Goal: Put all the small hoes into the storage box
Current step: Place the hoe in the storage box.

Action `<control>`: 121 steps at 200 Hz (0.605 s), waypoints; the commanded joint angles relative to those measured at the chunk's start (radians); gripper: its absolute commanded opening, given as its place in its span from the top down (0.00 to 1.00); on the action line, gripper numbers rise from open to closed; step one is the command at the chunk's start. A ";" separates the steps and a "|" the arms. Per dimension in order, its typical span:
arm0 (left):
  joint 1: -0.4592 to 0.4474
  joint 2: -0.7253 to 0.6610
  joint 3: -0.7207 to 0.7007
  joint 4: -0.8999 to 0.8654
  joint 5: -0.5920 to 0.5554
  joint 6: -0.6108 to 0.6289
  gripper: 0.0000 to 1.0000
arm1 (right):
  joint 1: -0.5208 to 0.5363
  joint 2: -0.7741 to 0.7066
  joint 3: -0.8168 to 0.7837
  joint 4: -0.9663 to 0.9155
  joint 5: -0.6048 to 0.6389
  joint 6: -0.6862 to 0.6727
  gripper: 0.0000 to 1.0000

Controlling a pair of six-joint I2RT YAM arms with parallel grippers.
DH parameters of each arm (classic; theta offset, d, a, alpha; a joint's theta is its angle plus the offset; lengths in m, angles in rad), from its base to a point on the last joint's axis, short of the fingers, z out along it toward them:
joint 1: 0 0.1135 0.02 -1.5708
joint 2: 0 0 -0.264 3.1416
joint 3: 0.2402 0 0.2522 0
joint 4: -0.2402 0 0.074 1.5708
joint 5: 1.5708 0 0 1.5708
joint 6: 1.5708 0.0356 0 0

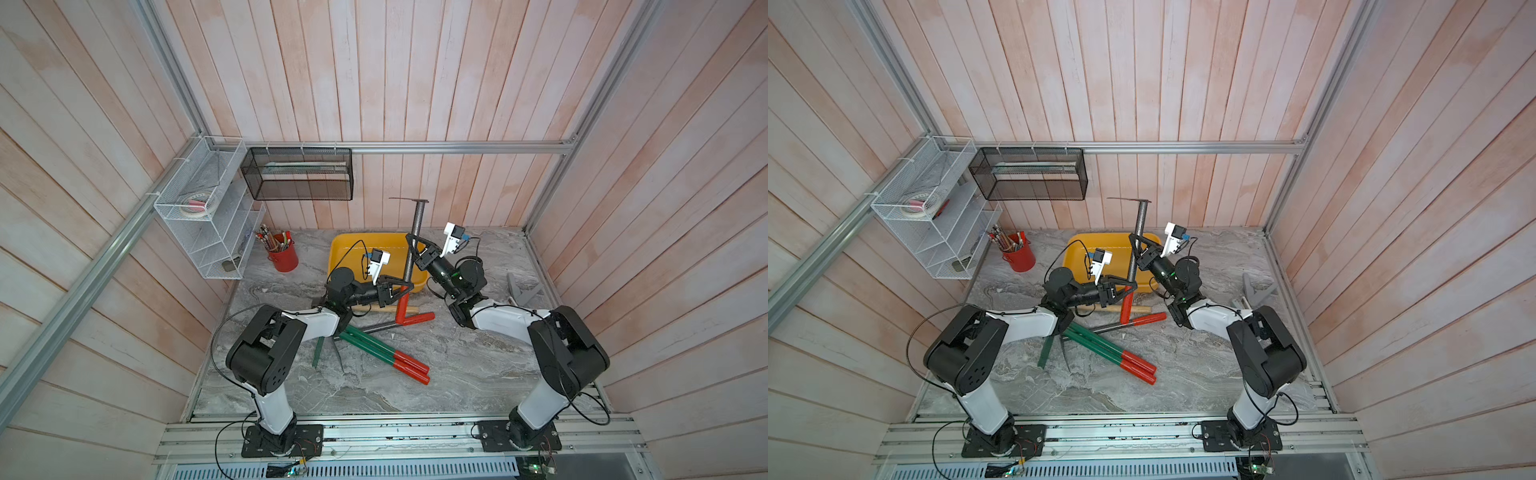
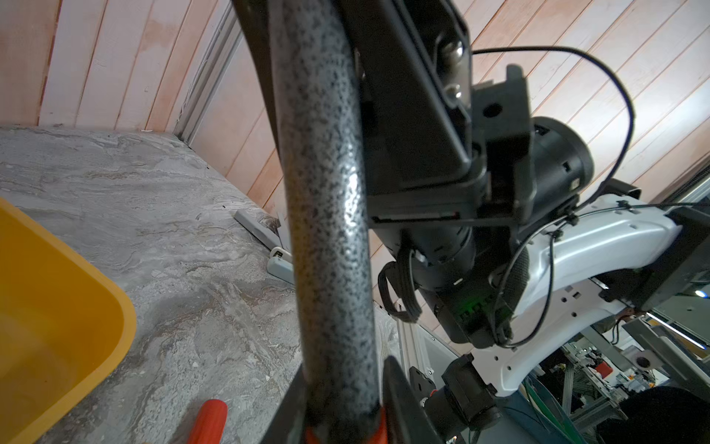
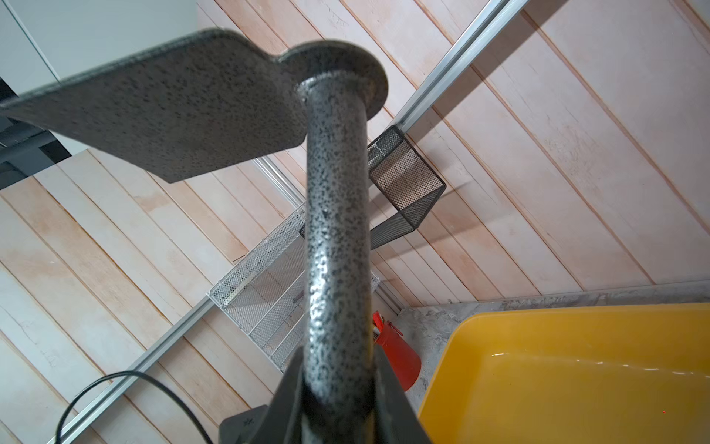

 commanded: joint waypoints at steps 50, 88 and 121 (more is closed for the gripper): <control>-0.011 -0.113 0.034 -0.269 -0.108 0.293 1.00 | -0.020 0.004 -0.074 0.152 -0.032 0.075 0.91; -0.011 -0.208 0.052 -0.466 -0.255 0.438 1.00 | -0.034 0.029 -0.098 0.173 -0.047 0.087 0.71; -0.011 -0.264 0.050 -0.551 -0.352 0.511 1.00 | -0.045 0.063 -0.118 0.195 -0.050 0.096 0.59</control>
